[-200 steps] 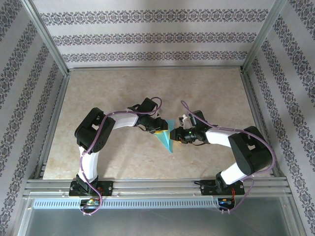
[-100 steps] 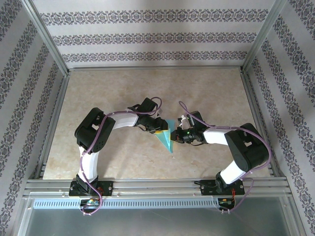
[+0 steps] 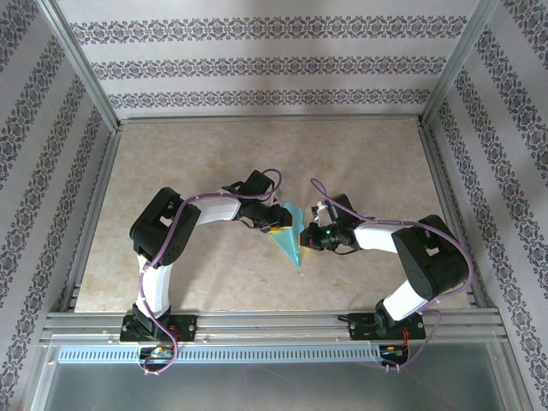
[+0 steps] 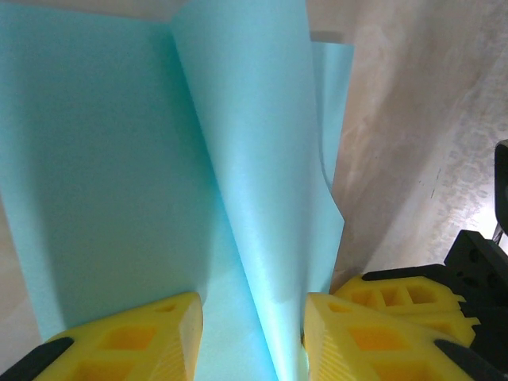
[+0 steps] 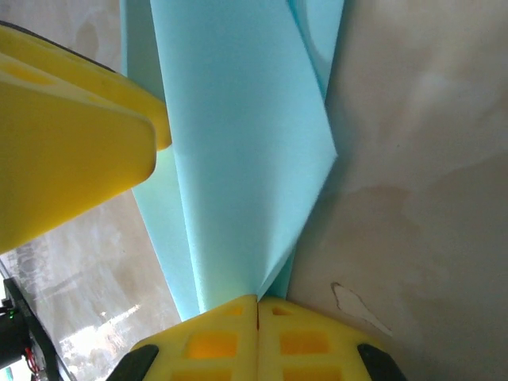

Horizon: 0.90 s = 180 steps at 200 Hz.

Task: Fold a paper plane with a square sheet of paper (fold left side to right side)
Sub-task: Fourth fold the wing at the center of the table.

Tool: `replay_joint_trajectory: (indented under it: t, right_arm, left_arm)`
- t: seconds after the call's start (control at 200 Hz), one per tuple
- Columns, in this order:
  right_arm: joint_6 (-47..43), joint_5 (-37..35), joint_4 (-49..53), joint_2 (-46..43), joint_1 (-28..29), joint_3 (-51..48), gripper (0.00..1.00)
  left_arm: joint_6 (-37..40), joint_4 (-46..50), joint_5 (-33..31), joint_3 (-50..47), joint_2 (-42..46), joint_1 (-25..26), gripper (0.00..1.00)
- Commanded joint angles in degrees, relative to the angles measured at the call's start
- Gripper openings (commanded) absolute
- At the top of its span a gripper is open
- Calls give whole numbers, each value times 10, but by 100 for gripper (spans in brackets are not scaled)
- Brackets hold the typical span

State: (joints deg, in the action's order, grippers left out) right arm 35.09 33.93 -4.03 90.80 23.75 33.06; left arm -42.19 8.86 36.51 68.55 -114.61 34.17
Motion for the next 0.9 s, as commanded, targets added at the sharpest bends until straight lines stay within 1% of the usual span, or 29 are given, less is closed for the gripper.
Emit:
replay_joint_trajectory:
  t: [0.0, 0.245, 0.56, 0.735, 0.894]
  right_arm:
    - [-16, -13, 16, -2, -3, 13, 0]
    - [-21, -19, 25, 5, -1, 18, 0]
    - [-27, -53, 48, 43, 15, 28, 0]
    - [-34, -79, 88, 56, 18, 36, 0]
    - [-42, -97, 114, 56, 22, 39, 0]
  left_arm:
    - [16, 31, -29, 2, -14, 6, 40]
    - [16, 32, -29, 3, -14, 6, 40]
    - [16, 28, -21, 7, -8, 6, 40]
    - [24, 39, -21, 19, 7, 6, 46]
    - [57, 85, -54, 39, 43, -8, 51]
